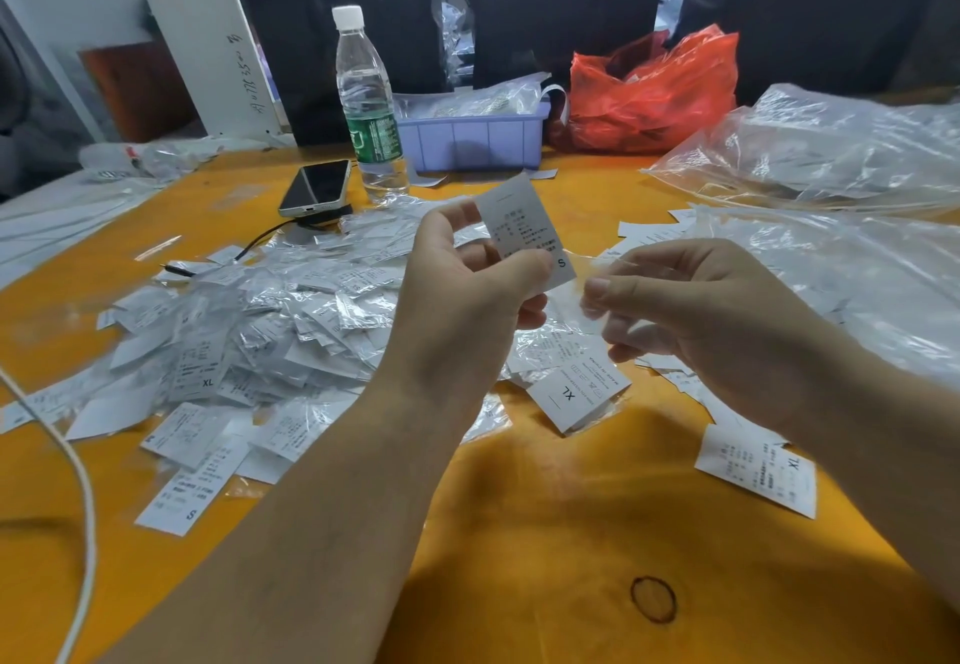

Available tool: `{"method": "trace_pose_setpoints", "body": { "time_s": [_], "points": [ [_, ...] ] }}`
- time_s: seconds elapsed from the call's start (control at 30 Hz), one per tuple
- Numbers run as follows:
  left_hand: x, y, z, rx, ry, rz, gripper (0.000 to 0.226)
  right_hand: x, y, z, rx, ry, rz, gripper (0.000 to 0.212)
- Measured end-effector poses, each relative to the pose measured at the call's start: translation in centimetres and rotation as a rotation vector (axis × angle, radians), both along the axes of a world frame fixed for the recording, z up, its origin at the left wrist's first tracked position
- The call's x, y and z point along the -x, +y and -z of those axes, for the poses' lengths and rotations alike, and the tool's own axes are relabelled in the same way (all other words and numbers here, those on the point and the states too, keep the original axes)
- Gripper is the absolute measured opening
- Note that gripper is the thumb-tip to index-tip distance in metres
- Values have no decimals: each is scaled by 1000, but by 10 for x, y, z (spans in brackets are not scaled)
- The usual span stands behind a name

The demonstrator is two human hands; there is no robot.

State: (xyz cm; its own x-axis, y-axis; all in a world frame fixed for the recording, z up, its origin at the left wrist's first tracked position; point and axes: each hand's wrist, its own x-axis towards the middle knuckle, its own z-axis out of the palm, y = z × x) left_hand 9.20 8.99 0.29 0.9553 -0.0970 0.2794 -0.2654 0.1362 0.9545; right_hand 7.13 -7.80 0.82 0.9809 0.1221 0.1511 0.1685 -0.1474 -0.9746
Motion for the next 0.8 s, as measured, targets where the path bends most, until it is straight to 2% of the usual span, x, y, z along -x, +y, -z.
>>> {"method": "trace_pose_setpoints", "body": {
  "time_s": [0.2, 0.4, 0.53, 0.67, 0.8],
  "points": [
    [0, -1, 0, -40, 5, 7, 25, -2, 1, 1, -14, 33, -21, 8],
    [0, -3, 1, 21, 136, 90, 14, -1, 1, 0, -48, 36, -24, 32],
    [-2, -4, 2, 115, 262, 151, 15, 0, 0, 0, -50, 2, -34, 27],
    [0, -7, 1, 250, 437, 264, 28, 0, 0, -1, -102, -37, -22, 21],
    [4, -7, 1, 250, 500, 319, 29, 1, 0, -1, -151, -52, -32, 19]
  ]
}}
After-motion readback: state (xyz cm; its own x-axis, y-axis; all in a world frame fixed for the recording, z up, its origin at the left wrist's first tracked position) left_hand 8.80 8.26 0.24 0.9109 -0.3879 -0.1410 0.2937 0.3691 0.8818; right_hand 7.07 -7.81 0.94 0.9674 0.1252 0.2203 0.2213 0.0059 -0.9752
